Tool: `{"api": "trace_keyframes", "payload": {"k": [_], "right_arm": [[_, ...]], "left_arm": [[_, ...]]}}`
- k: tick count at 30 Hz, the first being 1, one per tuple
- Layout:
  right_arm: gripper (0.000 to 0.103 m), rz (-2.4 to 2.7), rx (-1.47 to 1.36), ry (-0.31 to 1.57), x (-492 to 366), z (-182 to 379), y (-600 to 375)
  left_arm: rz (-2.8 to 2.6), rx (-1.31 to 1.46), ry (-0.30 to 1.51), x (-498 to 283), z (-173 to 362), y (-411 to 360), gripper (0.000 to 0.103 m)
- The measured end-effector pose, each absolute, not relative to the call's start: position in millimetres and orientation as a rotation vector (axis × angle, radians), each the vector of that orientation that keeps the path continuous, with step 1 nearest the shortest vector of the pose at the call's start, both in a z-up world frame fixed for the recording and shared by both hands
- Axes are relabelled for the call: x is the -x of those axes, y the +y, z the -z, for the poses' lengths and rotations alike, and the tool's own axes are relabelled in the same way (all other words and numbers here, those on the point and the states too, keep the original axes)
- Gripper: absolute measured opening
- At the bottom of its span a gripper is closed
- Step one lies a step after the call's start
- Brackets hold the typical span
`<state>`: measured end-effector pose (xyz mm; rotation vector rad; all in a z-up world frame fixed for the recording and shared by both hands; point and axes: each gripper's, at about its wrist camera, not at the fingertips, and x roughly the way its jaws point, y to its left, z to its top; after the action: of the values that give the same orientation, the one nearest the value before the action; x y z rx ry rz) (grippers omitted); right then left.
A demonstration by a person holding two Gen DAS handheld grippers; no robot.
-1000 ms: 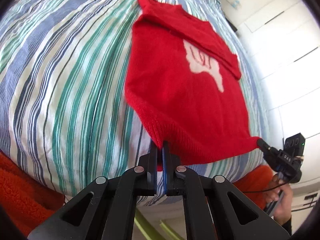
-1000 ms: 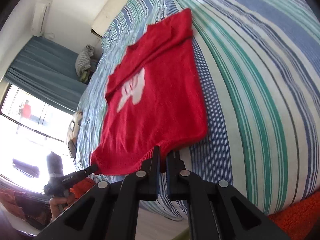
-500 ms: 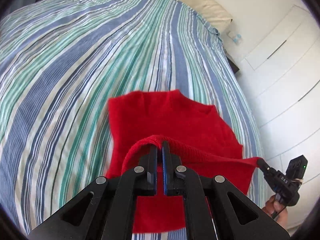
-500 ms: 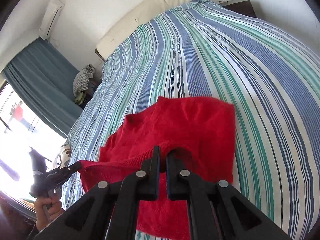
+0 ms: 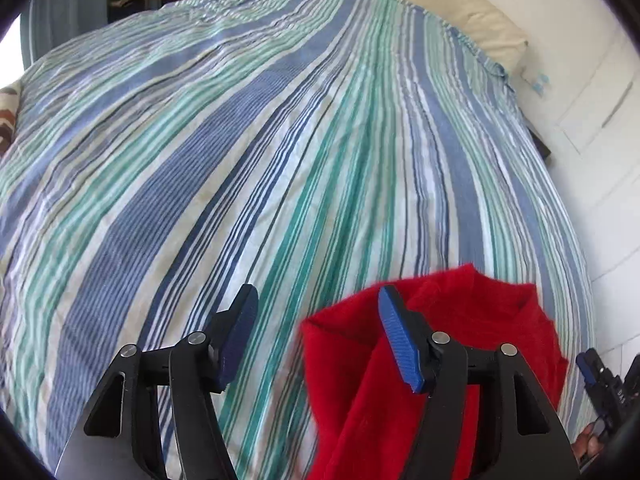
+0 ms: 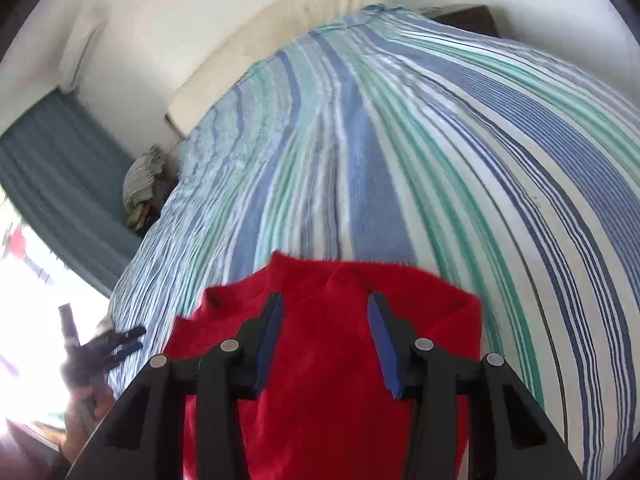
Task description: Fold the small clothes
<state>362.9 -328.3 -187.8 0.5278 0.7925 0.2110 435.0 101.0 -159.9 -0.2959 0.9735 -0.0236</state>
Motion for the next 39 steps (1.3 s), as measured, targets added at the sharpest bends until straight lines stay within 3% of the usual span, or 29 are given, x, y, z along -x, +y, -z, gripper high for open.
{"api": "trace_keyframes", "payload": {"k": [2,3,4,6,7,9,11,12,13,14,22,27,30,34,39], "right_arm": [[0.049,-0.338,-0.439,0.806,-335.9,185.1,-306.2],[0.056,-0.378,-0.407,0.828,-324.2,190.7,-297.5],[0.061,-0.391,-0.375,0.862,-314.0,200.8,-292.1],[0.061,-0.303,-0.314,0.952,-301.9,229.6,-293.3],[0.052,-0.24,-0.3,0.999,-299.0,242.2,-298.7],[0.049,-0.212,-0.353,0.97,-277.9,230.4,-307.5],[0.059,-0.236,-0.36,0.874,-240.0,202.4,-307.0],[0.073,-0.24,-0.343,0.826,-219.0,189.6,-302.8],[0.084,-0.233,-0.323,0.785,-199.6,182.1,-298.1],[0.087,-0.223,-0.302,0.756,-179.7,179.1,-292.5],[0.087,-0.082,-0.171,0.827,-86.4,223.4,-255.4],[0.087,0.009,-0.094,0.797,-72.2,225.9,-256.1],[0.088,0.045,-0.077,0.873,-75.9,246.0,-259.3],[0.102,0.04,-0.048,0.891,-75.0,270.2,-257.0],[0.103,0.049,-0.024,0.884,-73.4,276.4,-254.5]], "left_arm": [[0.089,0.23,0.937,-395.5,157.8,86.3,0.091],[0.106,0.19,0.933,-380.2,163.2,77.1,0.098],[0.109,0.148,0.942,-370.0,172.8,68.3,0.099],[0.071,0.079,1.041,-368.1,204.3,58.4,0.098],[0.037,0.074,1.094,-370.4,216.7,60.7,0.085],[0.022,0.159,1.092,-357.3,211.1,75.1,0.076],[0.02,0.221,1.018,-325.4,185.3,80.0,0.087],[0.03,0.22,0.982,-305.8,173.4,78.3,0.098],[0.046,0.207,0.949,-284.4,164.1,74.4,0.099],[0.063,0.186,0.933,-261.5,159.0,68.4,0.1],[0.09,0.113,1.047,-146.4,210.7,26.3,0.1],[0.055,-0.052,0.995,-139.0,221.3,11.3,0.1],[0.059,-0.089,1.02,-145.0,236.2,10.6,0.103],[0.072,-0.093,1.009,-143.5,243.2,10.5,0.103],[0.081,-0.1,1.006,-141.9,244.9,10.4,0.103]]}}
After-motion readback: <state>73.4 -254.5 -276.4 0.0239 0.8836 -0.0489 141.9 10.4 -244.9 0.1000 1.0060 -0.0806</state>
